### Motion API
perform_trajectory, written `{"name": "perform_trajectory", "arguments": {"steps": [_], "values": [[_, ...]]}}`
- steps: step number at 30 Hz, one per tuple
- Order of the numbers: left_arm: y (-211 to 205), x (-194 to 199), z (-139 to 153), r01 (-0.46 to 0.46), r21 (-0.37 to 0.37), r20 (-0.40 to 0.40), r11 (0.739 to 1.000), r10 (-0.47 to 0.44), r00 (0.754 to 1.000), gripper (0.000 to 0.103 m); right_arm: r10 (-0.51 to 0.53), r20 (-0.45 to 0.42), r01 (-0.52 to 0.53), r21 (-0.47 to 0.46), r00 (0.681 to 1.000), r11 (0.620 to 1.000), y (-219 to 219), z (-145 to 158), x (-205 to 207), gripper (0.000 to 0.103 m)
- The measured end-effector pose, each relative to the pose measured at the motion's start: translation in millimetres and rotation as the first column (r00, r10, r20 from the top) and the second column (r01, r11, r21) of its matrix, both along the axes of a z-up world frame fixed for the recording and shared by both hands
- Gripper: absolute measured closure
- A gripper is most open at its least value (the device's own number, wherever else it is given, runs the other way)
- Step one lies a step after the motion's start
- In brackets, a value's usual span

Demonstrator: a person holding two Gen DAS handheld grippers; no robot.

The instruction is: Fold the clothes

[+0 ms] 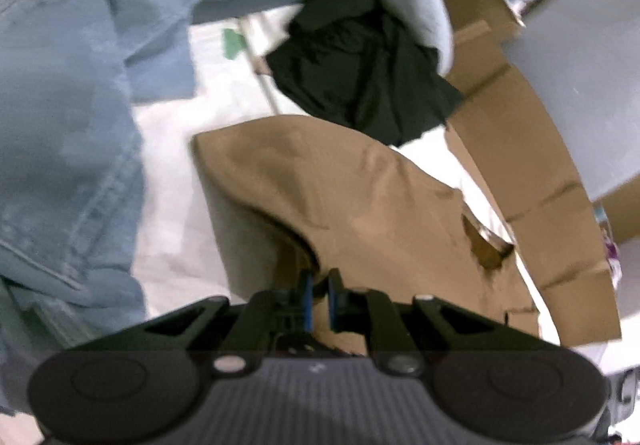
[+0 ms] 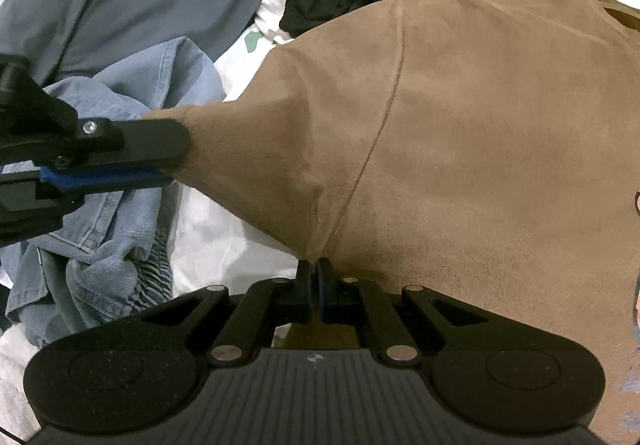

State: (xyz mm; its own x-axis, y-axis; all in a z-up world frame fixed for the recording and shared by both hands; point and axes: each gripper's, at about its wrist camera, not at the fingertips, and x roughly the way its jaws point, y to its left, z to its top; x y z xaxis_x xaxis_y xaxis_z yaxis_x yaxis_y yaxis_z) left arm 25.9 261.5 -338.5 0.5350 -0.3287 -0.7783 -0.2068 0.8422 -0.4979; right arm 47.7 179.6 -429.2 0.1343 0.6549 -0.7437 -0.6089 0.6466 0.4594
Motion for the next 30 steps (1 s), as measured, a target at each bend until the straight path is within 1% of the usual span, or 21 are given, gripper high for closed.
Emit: {"name": "perform_trajectory", "arguments": {"steps": [6, 8, 12, 14, 16, 17, 18, 19, 20, 21, 22, 25, 28, 30], "values": [[-21.2, 0.2, -5.8, 0.094, -0.043, -0.002, 0.995, -0.094, 0.996, 0.096, -0.018, 0.010, 0.018, 0.038, 1.000, 0.999, -8.9, -4.7, -3.9, 0.096], [-30.2, 0.8, -9.2, 0.128, -0.038, -0.007, 0.991, -0.128, 0.992, 0.096, -0.031, 0.004, 0.030, 0.052, 1.000, 0.998, -10.8, -6.4, -4.1, 0.096], [-40.3, 3.2, -20.1, 0.168, -0.058, -0.040, 0.984, -0.171, 0.984, 0.096, -0.059, -0.011, 0.060, 0.079, 0.998, 0.995, -14.9, -9.2, -5.2, 0.096], [-44.9, 4.6, -24.1, 0.187, -0.047, -0.063, 0.981, -0.190, 0.980, 0.095, -0.067, -0.019, 0.069, 0.091, 0.998, 0.994, -17.8, -9.8, -6.0, 0.096], [-47.9, 4.4, -24.4, 0.206, -0.040, -0.076, 0.978, -0.208, 0.975, 0.093, -0.056, -0.024, 0.058, 0.093, 0.998, 0.994, -21.1, -7.2, -8.4, 0.092], [-48.8, 3.7, -23.7, 0.213, -0.038, -0.078, 0.976, -0.215, 0.973, 0.089, -0.043, -0.022, 0.045, 0.090, 0.999, 0.995, -22.3, -4.7, -10.6, 0.089], [-49.3, 2.3, -21.6, 0.218, -0.031, -0.073, 0.975, -0.220, 0.973, 0.087, -0.031, -0.020, 0.032, 0.087, 0.999, 0.996, -23.5, -2.1, -12.7, 0.080], [-49.0, 0.6, -19.4, 0.222, -0.027, -0.065, 0.975, -0.223, 0.973, 0.085, -0.018, -0.018, 0.019, 0.083, 1.000, 0.996, -24.8, 0.4, -14.9, 0.074], [-48.0, -1.0, -17.2, 0.225, -0.028, -0.058, 0.974, -0.226, 0.972, 0.082, -0.009, -0.011, 0.010, 0.086, 1.000, 0.996, -27.9, 3.8, -18.2, 0.062], [-45.4, -3.0, -15.6, 0.221, -0.028, -0.053, 0.975, -0.222, 0.974, 0.080, -0.010, -0.002, 0.010, 0.084, 1.000, 0.996, -32.1, 7.0, -21.6, 0.057], [-42.5, -5.1, -14.1, 0.216, -0.028, -0.049, 0.976, -0.217, 0.975, 0.078, -0.019, -0.003, 0.019, 0.075, 1.000, 0.997, -37.2, 8.4, -23.5, 0.056], [-33.2, -10.5, -10.9, 0.194, -0.017, -0.039, 0.981, -0.194, 0.980, 0.077, -0.052, -0.014, 0.052, 0.051, 0.999, 0.997, -55.0, 12.1, -28.1, 0.056], [-24.0, -11.3, -18.3, 0.168, 0.046, -0.056, 0.985, -0.165, 0.985, 0.077, -0.109, -0.027, 0.110, 0.036, 0.994, 0.993, -74.2, 17.5, -26.6, 0.056], [-21.1, -11.4, -25.0, 0.166, 0.089, -0.065, 0.982, -0.161, 0.985, 0.077, -0.136, -0.020, 0.137, 0.024, 0.990, 0.990, -82.5, 21.3, -24.0, 0.056]]}}
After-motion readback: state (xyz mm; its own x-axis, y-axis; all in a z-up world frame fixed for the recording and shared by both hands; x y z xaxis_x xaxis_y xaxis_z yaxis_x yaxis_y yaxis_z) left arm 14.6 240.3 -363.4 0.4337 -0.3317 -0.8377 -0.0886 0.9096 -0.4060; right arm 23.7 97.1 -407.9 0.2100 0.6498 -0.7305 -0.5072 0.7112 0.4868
